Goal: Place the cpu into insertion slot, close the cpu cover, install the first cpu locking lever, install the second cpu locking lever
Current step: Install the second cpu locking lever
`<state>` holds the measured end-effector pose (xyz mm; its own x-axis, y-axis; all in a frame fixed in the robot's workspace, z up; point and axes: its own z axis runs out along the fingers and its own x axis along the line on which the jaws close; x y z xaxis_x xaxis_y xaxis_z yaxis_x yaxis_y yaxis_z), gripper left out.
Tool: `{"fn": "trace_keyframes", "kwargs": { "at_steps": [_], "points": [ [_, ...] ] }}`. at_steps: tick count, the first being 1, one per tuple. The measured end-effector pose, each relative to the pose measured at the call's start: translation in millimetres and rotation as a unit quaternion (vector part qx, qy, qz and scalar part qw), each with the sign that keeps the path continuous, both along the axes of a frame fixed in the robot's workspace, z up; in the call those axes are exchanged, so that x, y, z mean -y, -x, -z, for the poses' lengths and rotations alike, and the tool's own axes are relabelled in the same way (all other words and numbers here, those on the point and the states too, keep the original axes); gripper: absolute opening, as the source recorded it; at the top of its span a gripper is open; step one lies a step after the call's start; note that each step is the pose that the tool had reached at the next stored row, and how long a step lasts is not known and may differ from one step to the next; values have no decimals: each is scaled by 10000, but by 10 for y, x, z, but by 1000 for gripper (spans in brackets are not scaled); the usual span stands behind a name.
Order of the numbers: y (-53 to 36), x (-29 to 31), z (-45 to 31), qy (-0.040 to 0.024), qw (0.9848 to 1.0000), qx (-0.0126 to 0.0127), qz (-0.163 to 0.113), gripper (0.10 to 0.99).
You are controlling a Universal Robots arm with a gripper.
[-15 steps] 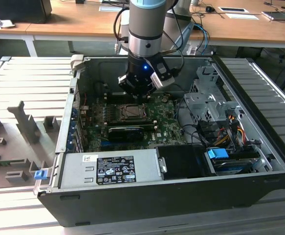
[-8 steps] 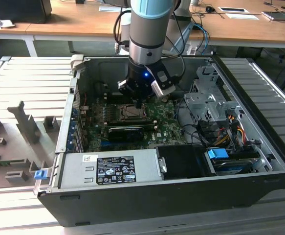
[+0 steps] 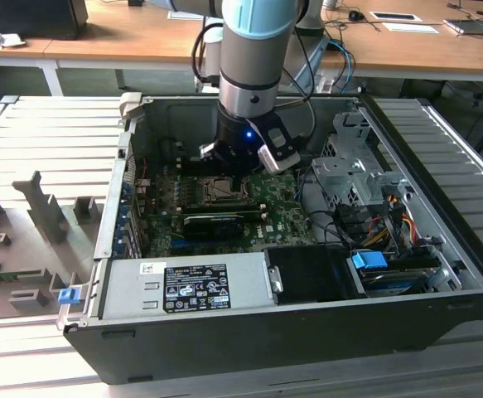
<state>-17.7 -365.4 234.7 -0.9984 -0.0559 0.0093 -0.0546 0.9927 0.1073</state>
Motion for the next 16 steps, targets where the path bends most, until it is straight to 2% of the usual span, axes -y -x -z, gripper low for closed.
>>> {"fn": "trace_keyframes", "kwargs": {
  "at_steps": [3, 7, 11, 13, 14, 16],
  "points": [
    [30, 63, 5, 0, 10000, -1, -24, 106],
    [218, 89, 13, 0, 10000, 0, -70, 106],
    [276, 168, 24, -4, 9999, 0, -152, 106],
    [317, 173, 26, -4, 9998, 0, -174, 106],
    [370, 175, 36, -5, 9998, 0, -209, 106],
    [403, 175, 90, -10, 9997, 0, -229, 106]
  ]
}}
